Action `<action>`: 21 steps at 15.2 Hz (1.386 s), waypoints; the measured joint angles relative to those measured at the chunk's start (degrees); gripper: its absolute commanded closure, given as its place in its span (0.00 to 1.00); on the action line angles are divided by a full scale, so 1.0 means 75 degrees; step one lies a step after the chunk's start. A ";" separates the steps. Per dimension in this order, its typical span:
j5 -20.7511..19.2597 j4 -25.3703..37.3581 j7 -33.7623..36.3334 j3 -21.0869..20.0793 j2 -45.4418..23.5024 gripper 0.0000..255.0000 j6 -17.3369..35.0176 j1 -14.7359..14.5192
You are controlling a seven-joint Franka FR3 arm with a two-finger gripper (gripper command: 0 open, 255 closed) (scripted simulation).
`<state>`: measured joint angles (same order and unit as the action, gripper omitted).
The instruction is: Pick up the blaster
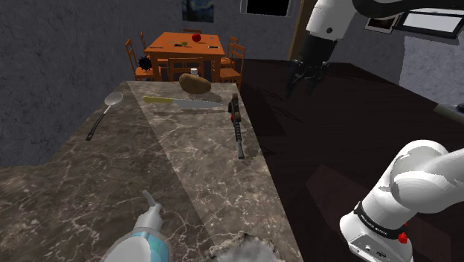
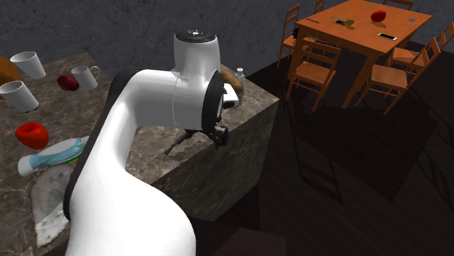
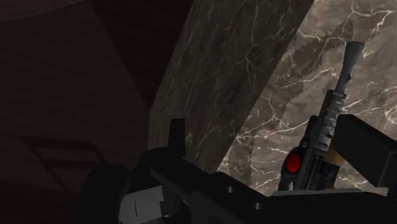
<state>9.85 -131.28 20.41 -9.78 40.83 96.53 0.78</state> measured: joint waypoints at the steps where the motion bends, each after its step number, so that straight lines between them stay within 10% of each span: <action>1: 0.0030 0.0075 0.0340 -0.0229 -0.0194 0.00 0.0209 0.0051; 13: -0.0946 0.1470 0.4629 -0.2825 -0.2908 0.00 0.2154 0.1102; 21: -0.1172 0.1020 0.5111 -0.3082 -0.3257 0.00 0.2941 0.1183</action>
<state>1.05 -123.64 58.74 -32.89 16.40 118.59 9.65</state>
